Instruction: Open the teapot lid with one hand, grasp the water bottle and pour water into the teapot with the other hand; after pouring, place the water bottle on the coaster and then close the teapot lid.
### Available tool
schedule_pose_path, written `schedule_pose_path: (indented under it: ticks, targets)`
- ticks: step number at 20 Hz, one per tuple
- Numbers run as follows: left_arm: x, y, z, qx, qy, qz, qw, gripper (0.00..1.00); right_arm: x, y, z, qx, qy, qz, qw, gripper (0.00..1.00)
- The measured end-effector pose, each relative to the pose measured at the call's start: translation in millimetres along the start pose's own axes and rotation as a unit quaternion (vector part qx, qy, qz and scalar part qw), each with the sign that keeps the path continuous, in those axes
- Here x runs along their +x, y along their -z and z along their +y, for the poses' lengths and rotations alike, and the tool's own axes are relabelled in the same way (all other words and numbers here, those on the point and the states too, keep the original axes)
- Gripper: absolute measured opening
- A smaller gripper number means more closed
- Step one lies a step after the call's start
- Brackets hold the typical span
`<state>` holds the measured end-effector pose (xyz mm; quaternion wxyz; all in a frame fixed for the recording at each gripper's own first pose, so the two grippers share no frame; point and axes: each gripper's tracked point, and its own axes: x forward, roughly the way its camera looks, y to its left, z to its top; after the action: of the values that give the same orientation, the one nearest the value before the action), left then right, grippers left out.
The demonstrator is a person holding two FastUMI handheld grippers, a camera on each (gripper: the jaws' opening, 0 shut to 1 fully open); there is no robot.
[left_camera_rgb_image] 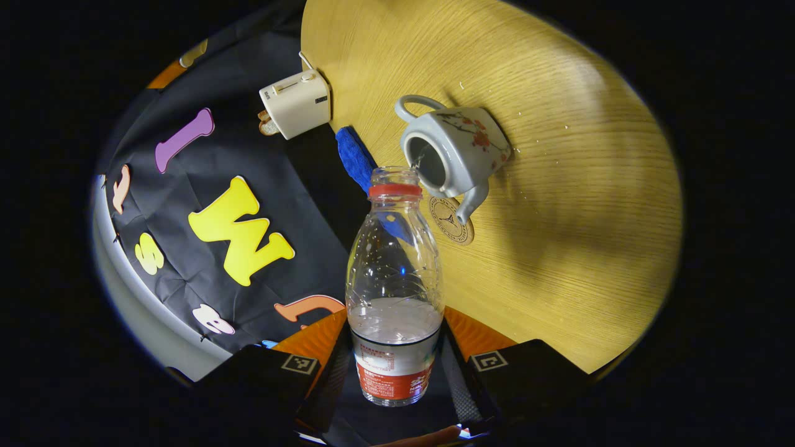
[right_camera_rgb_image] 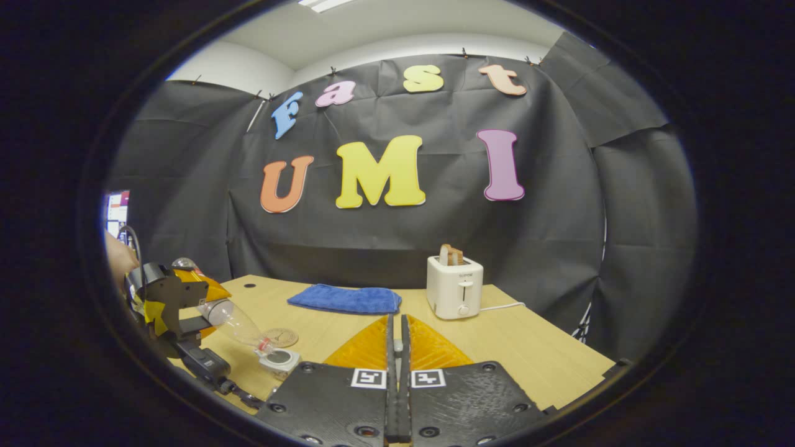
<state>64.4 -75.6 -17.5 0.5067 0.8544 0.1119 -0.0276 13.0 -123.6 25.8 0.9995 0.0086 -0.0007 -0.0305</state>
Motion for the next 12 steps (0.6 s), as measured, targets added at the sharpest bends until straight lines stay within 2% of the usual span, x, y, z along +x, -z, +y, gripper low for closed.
schedule_pose_path:
  ticks: [12]
  targets:
    - [-4.3,-3.6,12.1,0.071,-0.013,0.016,0.997,0.75,0.5,1.8,-0.1,-0.001,-0.004,0.004,1.000,0.00]
